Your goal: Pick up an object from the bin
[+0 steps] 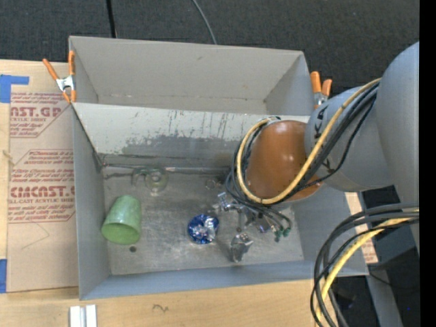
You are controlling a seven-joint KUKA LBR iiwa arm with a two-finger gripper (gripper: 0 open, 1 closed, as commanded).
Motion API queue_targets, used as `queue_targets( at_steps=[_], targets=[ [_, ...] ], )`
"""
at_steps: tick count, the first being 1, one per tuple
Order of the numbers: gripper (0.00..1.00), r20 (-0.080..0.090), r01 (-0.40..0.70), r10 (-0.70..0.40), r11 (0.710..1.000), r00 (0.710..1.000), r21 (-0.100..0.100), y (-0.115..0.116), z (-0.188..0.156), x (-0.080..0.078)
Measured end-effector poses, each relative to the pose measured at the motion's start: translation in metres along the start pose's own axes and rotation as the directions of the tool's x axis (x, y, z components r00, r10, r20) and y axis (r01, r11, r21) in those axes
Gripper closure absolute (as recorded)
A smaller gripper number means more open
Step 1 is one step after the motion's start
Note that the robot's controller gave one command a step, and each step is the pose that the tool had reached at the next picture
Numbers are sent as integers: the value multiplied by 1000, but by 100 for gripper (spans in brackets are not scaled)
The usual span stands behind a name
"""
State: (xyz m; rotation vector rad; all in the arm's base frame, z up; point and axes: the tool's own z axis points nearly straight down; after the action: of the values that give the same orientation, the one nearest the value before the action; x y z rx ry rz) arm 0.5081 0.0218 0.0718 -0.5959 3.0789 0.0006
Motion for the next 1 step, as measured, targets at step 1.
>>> queue_targets(
  at_steps=[1],
  targets=[
    [0,-2,63,-63,998,998,-3,47,-5,-28]
  ],
)
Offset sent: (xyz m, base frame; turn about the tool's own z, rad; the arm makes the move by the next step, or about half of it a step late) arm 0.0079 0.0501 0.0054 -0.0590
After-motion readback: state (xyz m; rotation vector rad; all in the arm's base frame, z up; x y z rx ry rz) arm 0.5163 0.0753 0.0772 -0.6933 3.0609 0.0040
